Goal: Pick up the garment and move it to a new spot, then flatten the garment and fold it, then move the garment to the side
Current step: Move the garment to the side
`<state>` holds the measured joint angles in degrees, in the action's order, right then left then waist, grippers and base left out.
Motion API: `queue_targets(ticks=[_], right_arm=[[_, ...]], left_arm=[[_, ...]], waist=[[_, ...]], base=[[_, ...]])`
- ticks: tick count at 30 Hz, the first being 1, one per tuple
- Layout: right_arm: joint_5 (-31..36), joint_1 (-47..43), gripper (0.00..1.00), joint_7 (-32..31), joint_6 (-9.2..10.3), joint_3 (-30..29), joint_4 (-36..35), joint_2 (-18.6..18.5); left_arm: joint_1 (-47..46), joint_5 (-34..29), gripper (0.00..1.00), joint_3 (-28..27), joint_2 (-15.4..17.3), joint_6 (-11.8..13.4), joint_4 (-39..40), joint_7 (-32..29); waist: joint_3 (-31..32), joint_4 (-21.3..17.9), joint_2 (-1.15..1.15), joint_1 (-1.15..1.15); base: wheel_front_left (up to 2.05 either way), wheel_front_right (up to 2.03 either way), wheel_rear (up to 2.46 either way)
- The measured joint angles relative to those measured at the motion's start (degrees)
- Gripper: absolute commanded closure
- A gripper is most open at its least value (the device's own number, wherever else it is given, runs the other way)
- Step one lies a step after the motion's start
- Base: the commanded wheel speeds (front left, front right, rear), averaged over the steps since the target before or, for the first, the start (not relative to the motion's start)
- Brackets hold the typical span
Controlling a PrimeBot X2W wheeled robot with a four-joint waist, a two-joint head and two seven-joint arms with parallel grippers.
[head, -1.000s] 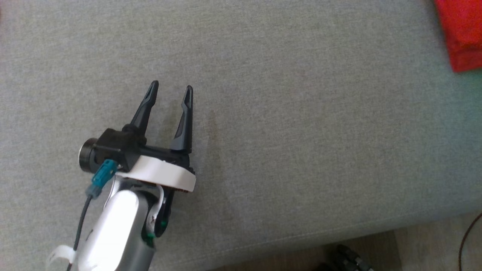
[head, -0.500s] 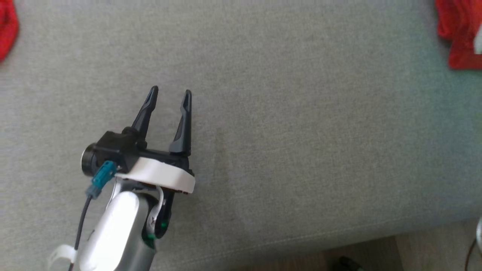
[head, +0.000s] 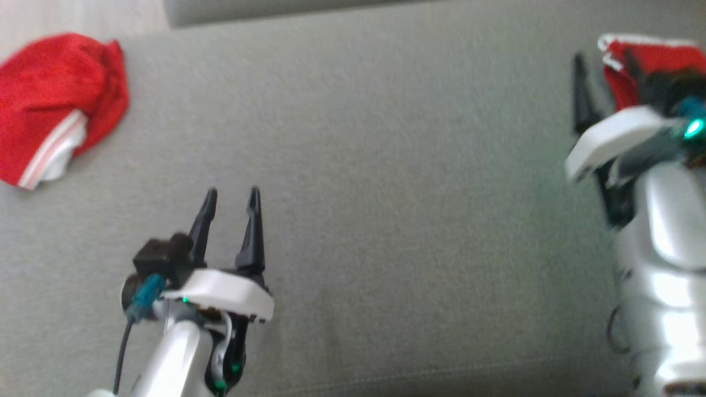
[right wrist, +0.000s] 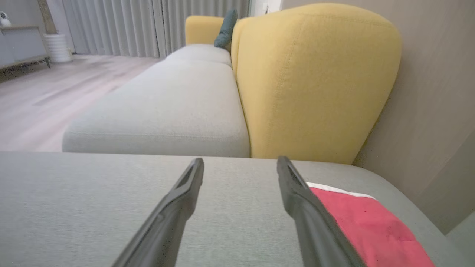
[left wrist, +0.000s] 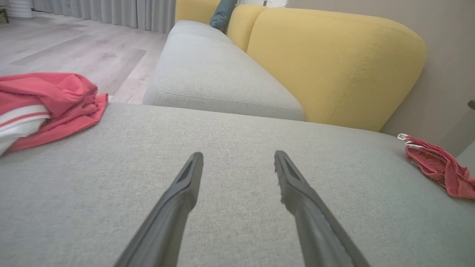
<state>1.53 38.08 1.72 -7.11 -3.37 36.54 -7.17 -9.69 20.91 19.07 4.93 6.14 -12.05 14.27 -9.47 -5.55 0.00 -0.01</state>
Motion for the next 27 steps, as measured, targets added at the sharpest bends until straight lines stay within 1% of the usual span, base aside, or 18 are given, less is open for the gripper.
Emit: queue_targets(ticks=[5,9,11,13,16,27], right_arm=[[-2.3,-9.0,0.0,1.8,0.0,1.7,-5.5,2.7],[-4.0,-16.7,0.0,2.4,0.0,3.2,-10.6,3.5],[-6.3,-20.2,0.0,2.9,0.0,4.8,-13.4,3.6],[-8.4,-23.5,0.0,3.2,0.0,6.4,-16.1,3.7],[-9.5,-28.2,0.0,4.0,0.0,6.6,-19.5,4.3],[-10.1,-37.5,0.0,5.4,0.0,6.5,-24.8,4.4]], left_arm=[[3.5,0.6,0.0,-1.6,-0.3,0.4,-1.4,0.0],[6.6,0.6,0.0,-2.9,-0.6,0.4,-1.4,0.0],[7.8,0.5,0.0,-3.1,-0.7,0.4,-1.3,0.0],[8.6,0.4,0.0,-3.2,-1.0,0.4,-1.1,0.0],[9.0,-0.3,0.0,-3.4,-1.3,0.4,-1.0,0.0],[10.3,-1.2,0.0,-4.2,-1.6,0.4,-0.7,0.0]], waist=[[5.1,1.8,0.0,0.0],[8.3,3.2,0.0,0.0],[9.4,3.9,0.0,0.0],[10.2,4.6,0.0,0.0],[10.8,5.4,0.0,0.0],[11.4,7.1,0.0,0.0]], base=[[0.0,0.0,0.0],[0.0,0.0,0.0],[0.0,0.0,0.0],[0.0,0.0,0.0],[0.0,0.0,0.0],[0.0,0.0,0.0]])
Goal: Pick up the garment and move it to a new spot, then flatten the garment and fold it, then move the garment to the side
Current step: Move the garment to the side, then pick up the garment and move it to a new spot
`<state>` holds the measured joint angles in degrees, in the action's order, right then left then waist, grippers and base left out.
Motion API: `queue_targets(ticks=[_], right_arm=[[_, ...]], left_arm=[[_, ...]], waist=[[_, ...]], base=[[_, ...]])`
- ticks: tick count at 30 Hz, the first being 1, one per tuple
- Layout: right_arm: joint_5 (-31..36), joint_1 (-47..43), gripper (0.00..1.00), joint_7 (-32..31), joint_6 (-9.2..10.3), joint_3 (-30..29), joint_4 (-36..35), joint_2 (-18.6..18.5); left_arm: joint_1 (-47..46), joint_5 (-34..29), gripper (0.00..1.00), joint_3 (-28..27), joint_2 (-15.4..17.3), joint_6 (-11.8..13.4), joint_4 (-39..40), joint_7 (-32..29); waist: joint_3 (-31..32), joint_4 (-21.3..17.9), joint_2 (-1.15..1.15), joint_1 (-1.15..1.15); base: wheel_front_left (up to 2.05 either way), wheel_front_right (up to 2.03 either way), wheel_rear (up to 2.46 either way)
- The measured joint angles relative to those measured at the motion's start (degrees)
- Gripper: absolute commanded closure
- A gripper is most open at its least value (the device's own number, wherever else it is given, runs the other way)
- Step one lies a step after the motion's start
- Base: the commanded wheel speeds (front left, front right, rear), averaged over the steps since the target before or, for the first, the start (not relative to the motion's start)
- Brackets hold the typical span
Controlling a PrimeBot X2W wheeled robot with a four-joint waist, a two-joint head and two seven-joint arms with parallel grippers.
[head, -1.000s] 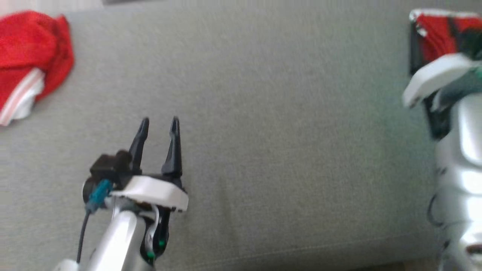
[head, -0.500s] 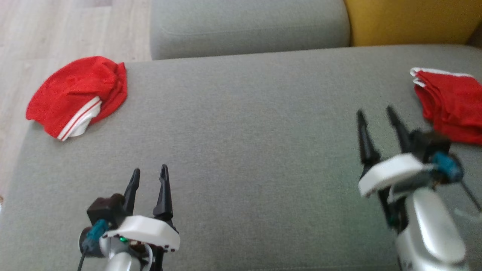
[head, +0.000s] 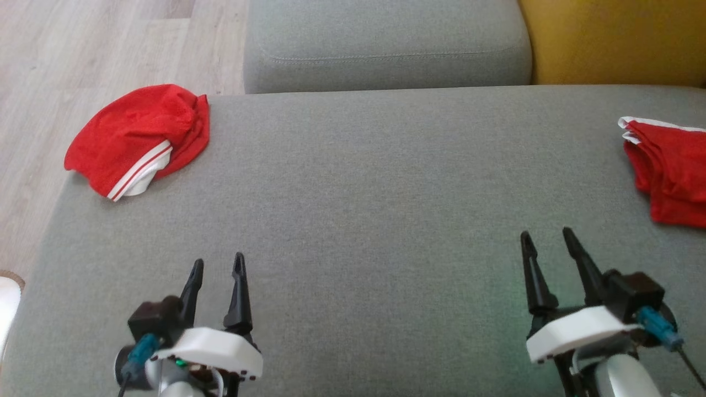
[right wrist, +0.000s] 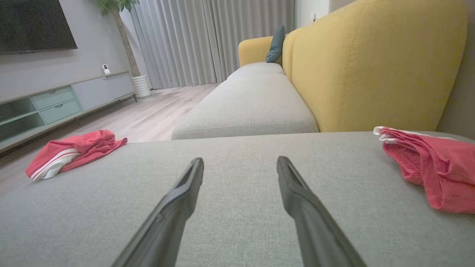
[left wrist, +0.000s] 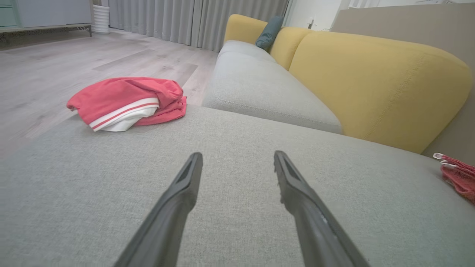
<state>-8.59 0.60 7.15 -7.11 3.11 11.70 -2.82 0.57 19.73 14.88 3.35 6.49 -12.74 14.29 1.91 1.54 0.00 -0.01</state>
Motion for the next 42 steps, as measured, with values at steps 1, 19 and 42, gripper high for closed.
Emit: queue_targets(ticks=[1,19,42], right_arm=[[0.0,-0.4,0.0,0.0,0.0,0.2,0.0,0.0],[-0.5,-1.3,0.0,-0.2,0.0,0.7,-1.1,0.1],[-2.6,-1.1,0.0,-0.2,0.0,6.2,-2.9,0.1]], left_arm=[[0.3,0.0,0.0,-0.3,0.0,0.0,0.0,0.0],[0.5,-0.6,0.0,-0.6,-0.1,-0.5,-0.3,0.0],[0.3,-1.6,0.0,-2.4,0.2,-0.3,2.5,0.0]], waist=[[0.0,0.1,0.0,0.0],[-0.2,0.4,0.0,0.0],[-0.7,25.8,0.0,0.01]], base=[[0.0,0.0,0.0],[0.0,0.0,0.0],[0.0,0.0,0.0]])
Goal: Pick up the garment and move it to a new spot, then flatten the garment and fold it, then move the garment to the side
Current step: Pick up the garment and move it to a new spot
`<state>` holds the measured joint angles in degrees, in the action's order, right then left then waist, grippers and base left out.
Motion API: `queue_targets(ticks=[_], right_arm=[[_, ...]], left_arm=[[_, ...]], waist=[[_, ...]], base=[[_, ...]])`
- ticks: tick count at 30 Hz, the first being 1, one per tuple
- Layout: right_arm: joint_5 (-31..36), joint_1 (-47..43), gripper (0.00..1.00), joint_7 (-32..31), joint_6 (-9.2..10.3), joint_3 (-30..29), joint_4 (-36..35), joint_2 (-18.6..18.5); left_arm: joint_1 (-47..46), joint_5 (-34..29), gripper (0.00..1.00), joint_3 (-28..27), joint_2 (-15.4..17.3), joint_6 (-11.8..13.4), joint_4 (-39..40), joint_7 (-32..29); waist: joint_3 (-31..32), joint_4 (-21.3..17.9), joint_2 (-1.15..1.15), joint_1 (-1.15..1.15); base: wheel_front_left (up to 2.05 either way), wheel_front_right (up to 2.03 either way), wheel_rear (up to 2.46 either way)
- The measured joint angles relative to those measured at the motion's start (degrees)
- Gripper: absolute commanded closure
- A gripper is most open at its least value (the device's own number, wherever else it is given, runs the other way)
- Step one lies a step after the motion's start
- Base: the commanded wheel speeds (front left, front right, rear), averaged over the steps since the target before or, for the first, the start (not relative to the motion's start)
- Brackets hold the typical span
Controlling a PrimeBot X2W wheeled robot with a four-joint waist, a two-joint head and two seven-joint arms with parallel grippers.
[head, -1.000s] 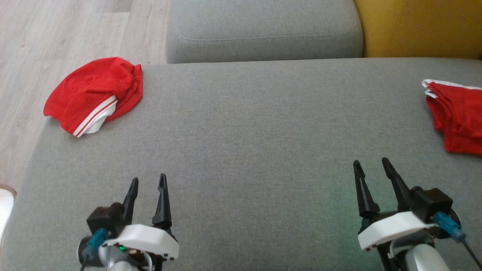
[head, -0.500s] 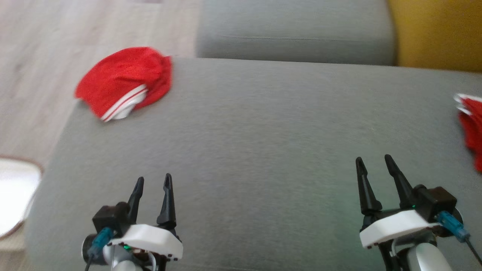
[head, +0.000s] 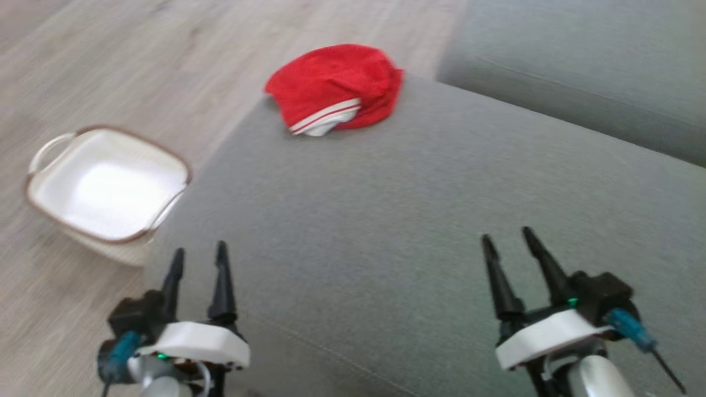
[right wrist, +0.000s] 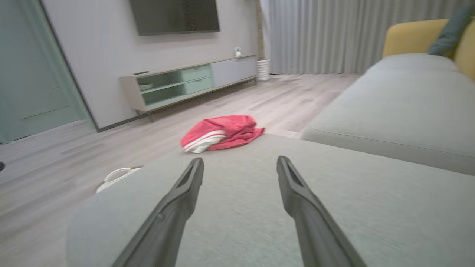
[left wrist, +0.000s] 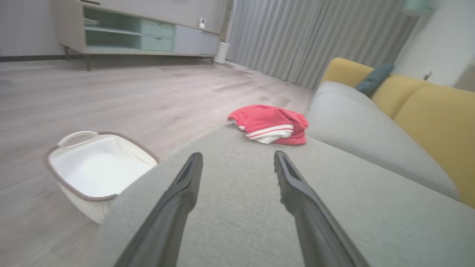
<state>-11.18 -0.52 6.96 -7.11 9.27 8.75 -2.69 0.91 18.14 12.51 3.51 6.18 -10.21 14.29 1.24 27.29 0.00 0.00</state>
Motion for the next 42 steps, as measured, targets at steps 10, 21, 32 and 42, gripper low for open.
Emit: queue_targets(ticks=[10,21,32,42], right_arm=[[0.0,3.7,0.0,-1.0,0.0,5.1,0.5,0.0],[1.1,3.3,0.0,-1.6,0.0,2.1,-0.5,0.0],[8.7,6.2,0.0,-7.1,0.0,-2.7,-9.8,0.0],[13.8,8.3,0.0,-11.4,0.0,-2.6,-16.6,-0.1]], left_arm=[[3.6,0.0,0.0,-3.4,-0.1,1.5,5.6,0.0],[2.9,-0.1,0.0,-3.6,0.3,0.4,2.7,0.0],[-22.6,-3.8,0.0,-4.9,9.5,-3.2,-1.8,-4.0],[-47.0,-3.9,0.0,-4.6,12.8,-7.2,-22.8,-12.4]], waist=[[-2.3,3.4,0.0,0.0],[-3.3,3.4,0.0,0.0],[-12.8,-1.0,0.0,0.01],[-24.1,-8.3,0.0,0.02]], base=[[0.0,0.0,0.0],[0.0,0.0,0.0],[0.0,0.0,0.0],[0.0,0.0,0.0]])
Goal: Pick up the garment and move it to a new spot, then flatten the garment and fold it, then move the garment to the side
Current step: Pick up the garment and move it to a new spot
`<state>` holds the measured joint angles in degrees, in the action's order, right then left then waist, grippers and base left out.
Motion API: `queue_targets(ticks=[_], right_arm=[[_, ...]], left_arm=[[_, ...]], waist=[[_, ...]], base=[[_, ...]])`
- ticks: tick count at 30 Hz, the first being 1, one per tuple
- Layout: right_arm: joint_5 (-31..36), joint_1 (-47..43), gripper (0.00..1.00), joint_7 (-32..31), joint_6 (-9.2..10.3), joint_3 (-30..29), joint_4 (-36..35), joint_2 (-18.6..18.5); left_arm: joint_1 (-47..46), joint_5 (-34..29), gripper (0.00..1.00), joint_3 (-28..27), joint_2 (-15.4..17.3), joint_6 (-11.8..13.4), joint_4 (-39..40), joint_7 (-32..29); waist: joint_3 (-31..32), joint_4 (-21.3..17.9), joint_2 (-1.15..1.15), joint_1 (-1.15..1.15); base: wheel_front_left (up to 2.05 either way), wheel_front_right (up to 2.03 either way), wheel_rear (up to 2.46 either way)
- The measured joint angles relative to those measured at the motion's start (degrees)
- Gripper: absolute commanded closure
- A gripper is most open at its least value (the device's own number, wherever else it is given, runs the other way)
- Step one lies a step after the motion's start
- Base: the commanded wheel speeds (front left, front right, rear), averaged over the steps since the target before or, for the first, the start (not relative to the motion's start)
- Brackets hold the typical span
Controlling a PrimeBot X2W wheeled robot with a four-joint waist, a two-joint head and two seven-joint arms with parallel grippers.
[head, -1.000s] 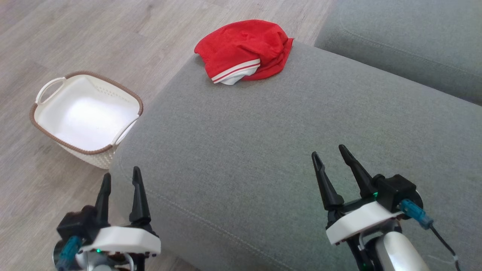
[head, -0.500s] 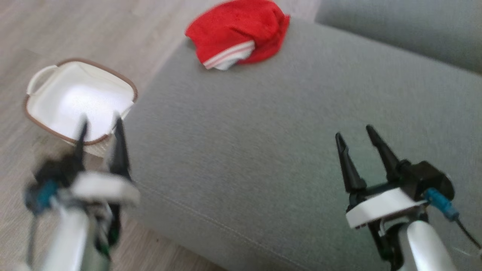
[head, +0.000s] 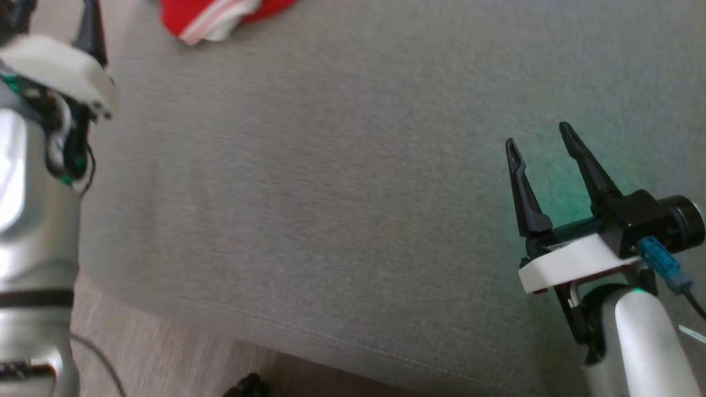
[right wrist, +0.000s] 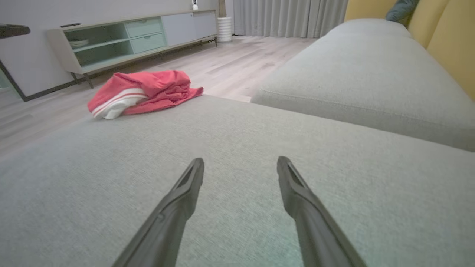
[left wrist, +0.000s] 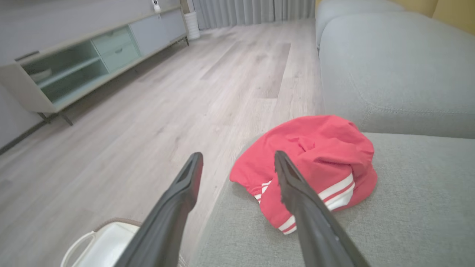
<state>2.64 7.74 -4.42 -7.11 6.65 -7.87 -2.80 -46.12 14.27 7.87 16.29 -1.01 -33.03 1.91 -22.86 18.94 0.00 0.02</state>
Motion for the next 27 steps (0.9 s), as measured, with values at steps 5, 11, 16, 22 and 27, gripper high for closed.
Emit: queue_targets(ticks=[5,11,16,22,27], right_arm=[[1.0,0.0,0.0,-1.1,0.0,0.1,-2.4,0.0],[1.5,0.0,0.0,-1.2,0.0,-0.2,-5.2,0.0],[1.5,0.1,0.0,-1.1,0.0,-0.4,-6.0,0.0],[1.4,1.0,0.0,-0.1,0.0,-0.6,-5.8,0.0],[0.7,2.2,0.0,1.0,0.0,-0.7,-4.4,0.0]], left_arm=[[-6.4,1.0,0.0,-0.2,-0.4,-2.1,-10.3,-1.6],[-11.2,2.6,0.0,0.5,-0.8,-3.8,-18.7,-2.8],[-14.1,3.2,0.0,0.3,-0.5,-4.1,-23.8,-2.1],[-16.8,4.1,1.0,-0.1,-0.2,-4.7,-27.5,0.9],[-16.9,3.9,1.0,1.3,-0.4,-5.1,-30.2,2.9]], waist=[[-4.8,-3.4,0.0,-0.01],[-10.2,-6.5,0.0,-0.01],[-13.7,-8.4,0.0,-0.01],[-14.9,-9.4,0.0,-0.02],[-13.1,-9.3,0.0,-0.02]], base=[[0.0,0.0,0.0],[0.0,0.0,0.0],[0.0,0.0,0.0],[0.0,0.0,0.0],[0.0,0.0,0.0]])
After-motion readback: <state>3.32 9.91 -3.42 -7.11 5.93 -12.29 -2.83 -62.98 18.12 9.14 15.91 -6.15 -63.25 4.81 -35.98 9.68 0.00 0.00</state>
